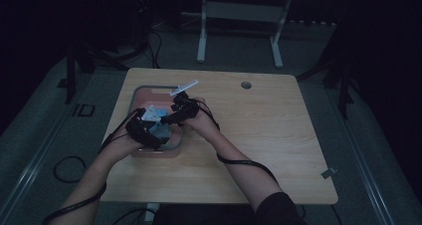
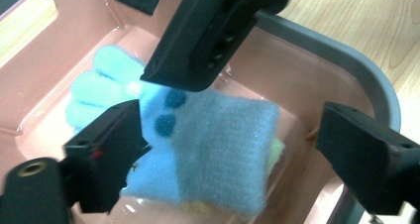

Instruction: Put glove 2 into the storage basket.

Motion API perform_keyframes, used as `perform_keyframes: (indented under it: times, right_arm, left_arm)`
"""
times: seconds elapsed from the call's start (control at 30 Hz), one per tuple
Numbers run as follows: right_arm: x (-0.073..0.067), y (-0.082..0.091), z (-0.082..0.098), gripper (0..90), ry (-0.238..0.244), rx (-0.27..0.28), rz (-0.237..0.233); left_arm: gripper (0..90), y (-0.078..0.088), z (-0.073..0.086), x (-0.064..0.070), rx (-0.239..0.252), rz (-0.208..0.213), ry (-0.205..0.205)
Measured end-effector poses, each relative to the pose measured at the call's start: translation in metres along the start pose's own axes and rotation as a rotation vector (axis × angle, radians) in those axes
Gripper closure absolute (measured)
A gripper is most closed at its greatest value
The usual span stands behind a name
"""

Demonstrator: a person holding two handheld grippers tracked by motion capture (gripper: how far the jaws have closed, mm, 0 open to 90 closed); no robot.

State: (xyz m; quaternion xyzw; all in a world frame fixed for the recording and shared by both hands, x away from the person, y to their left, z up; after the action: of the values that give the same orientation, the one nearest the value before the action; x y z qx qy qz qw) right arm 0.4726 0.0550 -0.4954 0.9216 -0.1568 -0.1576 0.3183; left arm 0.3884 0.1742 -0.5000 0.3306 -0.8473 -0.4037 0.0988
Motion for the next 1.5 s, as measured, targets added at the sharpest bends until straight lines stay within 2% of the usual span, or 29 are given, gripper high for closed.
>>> perform_keyframes:
  times: [0.07, 0.2, 0.27, 0.33, 0.4, 0.47, 0.57, 0.63, 0.67, 0.7, 0.8, 0.97, 1.17, 1.5]
  right_arm:
    - [-0.001, 0.004, 0.002, 19.0, 0.009, 0.009, -0.003]
    - [-0.001, 0.010, 0.006, 17.6, 0.022, 0.023, 0.005]
    - [-0.001, 0.013, 0.008, 17.3, 0.041, 0.019, 0.026]
    - [-0.002, 0.016, 0.010, 17.4, 0.038, 0.028, 0.051]
    - [-0.003, 0.019, 0.013, 17.8, 0.045, 0.033, 0.058]
    - [-0.005, 0.021, 0.016, 18.0, 0.069, 0.034, 0.049]
    - [-0.005, 0.026, 0.021, 18.0, 0.076, 0.039, 0.042]
    - [-0.004, 0.031, 0.024, 17.9, 0.088, 0.058, 0.010]
    - [-0.004, 0.031, 0.024, 17.9, 0.088, 0.058, 0.010]
    - [-0.004, 0.037, 0.030, 17.9, 0.125, 0.066, -0.032]
    - [-0.003, 0.042, 0.037, 18.1, 0.141, 0.055, -0.039]
    - [0.000, 0.049, 0.045, 18.0, 0.137, 0.063, -0.036]
    - [0.006, 0.055, 0.062, 18.0, 0.128, 0.048, -0.013]
    - [0.010, 0.063, 0.083, 17.7, 0.120, 0.036, -0.012]
  left_arm:
    - [8.8, 0.001, -0.001, 0.002, 0.021, -0.008, 0.009]
    - [8.8, 0.003, -0.003, 0.007, 0.046, 0.011, 0.036]
    - [8.8, 0.004, -0.005, 0.009, 0.062, 0.000, 0.046]
    - [8.8, 0.005, -0.006, 0.011, 0.080, -0.008, 0.058]
    - [8.9, 0.004, -0.007, 0.013, 0.098, 0.006, 0.062]
    - [8.9, 0.003, -0.007, 0.016, 0.100, 0.007, 0.050]
    - [8.8, 0.001, -0.006, 0.021, 0.101, 0.016, 0.048]
    - [8.9, 0.001, -0.006, 0.024, 0.105, 0.020, 0.040]
    - [8.9, 0.001, -0.006, 0.024, 0.105, 0.020, 0.040]
    - [8.9, 0.001, -0.006, 0.028, 0.109, 0.026, 0.028]
    - [8.9, 0.001, -0.009, 0.035, 0.113, 0.045, 0.016]
    - [8.8, 0.000, -0.013, 0.043, 0.126, 0.060, -0.007]
    - [8.9, -0.003, -0.018, 0.063, 0.155, 0.099, -0.039]
    - [8.8, -0.006, -0.023, 0.084, 0.173, 0.129, -0.065]
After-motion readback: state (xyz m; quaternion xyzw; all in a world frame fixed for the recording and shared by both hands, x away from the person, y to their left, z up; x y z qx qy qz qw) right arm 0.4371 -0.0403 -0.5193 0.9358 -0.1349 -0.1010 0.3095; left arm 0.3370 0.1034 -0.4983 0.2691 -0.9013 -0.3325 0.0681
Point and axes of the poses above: each handheld gripper's, and its own axes: y roughly backward along the jaws, z roughly out of its underside, x roughly to its right, the point moved 4 cm from there along -y, roughly forward along the jaws, and after that the axes turned 2 degrees about y, right-handed, at the moved point
